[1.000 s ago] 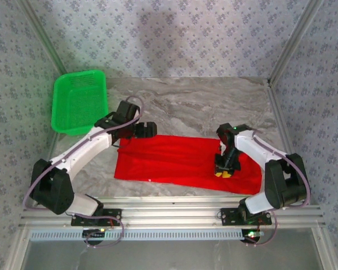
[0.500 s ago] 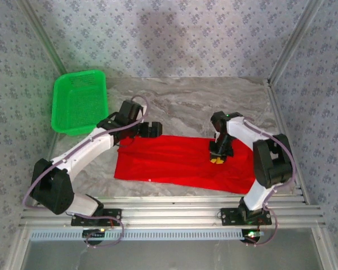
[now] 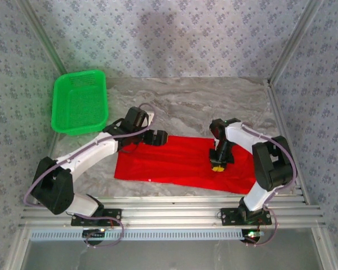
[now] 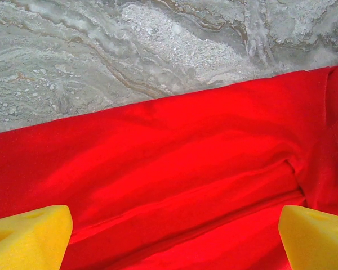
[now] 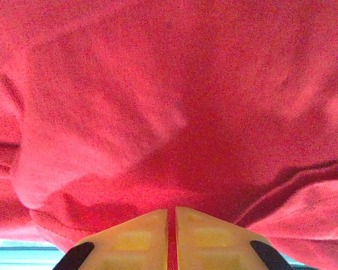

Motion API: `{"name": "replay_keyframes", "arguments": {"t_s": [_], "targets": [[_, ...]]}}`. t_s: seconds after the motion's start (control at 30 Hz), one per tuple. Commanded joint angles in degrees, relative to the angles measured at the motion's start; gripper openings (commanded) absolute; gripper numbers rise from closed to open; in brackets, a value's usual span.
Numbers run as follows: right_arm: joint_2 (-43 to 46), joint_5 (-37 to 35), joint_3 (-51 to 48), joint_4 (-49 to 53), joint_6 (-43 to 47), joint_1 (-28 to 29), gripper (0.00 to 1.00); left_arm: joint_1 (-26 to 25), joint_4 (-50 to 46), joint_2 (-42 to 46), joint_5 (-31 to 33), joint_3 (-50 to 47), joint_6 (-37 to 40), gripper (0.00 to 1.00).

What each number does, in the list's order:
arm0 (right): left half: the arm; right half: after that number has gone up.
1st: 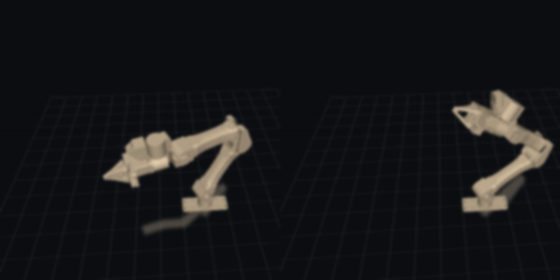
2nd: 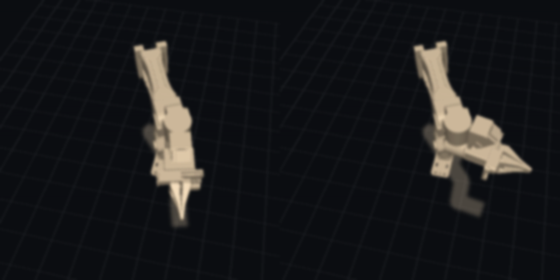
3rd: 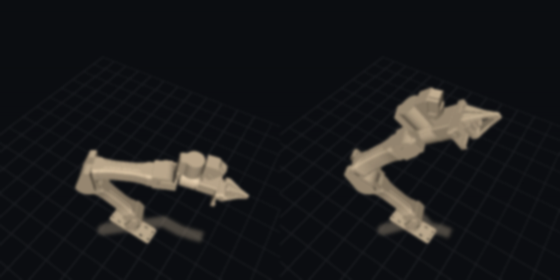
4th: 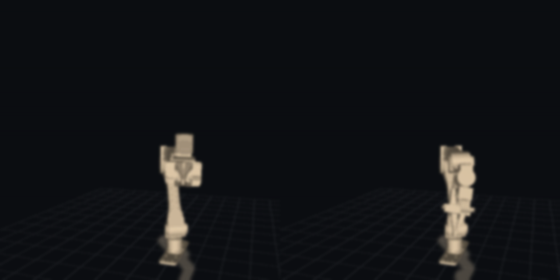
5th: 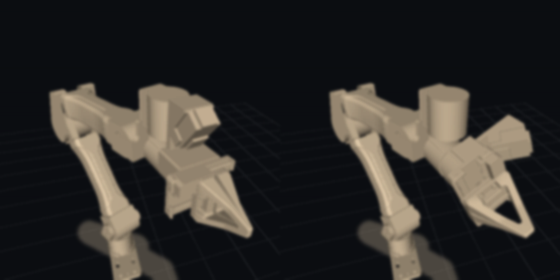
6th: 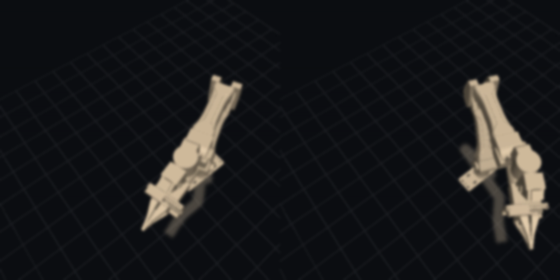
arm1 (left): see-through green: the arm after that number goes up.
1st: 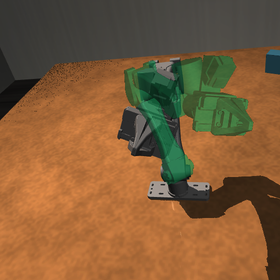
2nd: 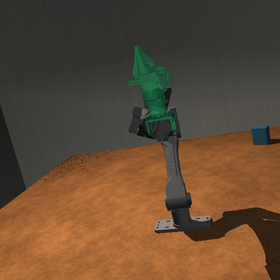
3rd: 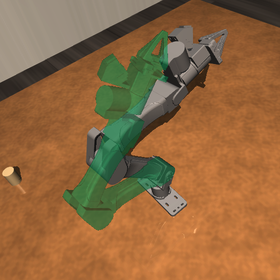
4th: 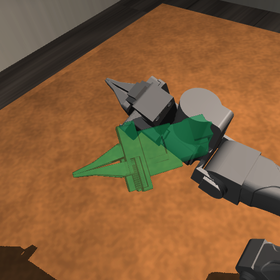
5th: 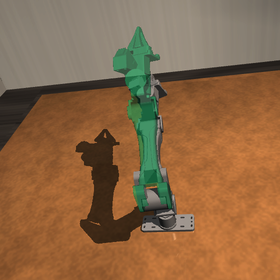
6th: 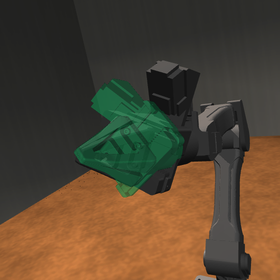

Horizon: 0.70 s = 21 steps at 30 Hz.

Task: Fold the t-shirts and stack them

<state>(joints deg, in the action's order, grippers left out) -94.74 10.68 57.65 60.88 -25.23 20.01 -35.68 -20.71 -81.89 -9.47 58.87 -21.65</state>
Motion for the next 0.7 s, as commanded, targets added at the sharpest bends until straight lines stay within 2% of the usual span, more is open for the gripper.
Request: {"name": "replay_keyframes", "arguments": {"t_s": [0.0,0.27,0.47,0.67], "targets": [[2.32,-0.74,-1.1,4.04,-2.7,1.14,0.13,-0.27,1.3,-0.66,-0.72,-0.16,1.52,0.95],[5.6,-1.43,-4.02,8.48,-8.01,4.94,0.13,-0.32,0.72,-1.38,0.15,-0.07,1.96,0.94],[11.24,-3.37,-6.71,11.59,-12.62,5.38,0.13,-0.33,0.41,-1.83,0.33,-0.07,1.94,0.94],[16.31,-4.65,-4.7,15.03,-15.47,6.07,0.15,-0.31,-0.34,-1.86,0.66,0.34,2.38,0.94]]}}
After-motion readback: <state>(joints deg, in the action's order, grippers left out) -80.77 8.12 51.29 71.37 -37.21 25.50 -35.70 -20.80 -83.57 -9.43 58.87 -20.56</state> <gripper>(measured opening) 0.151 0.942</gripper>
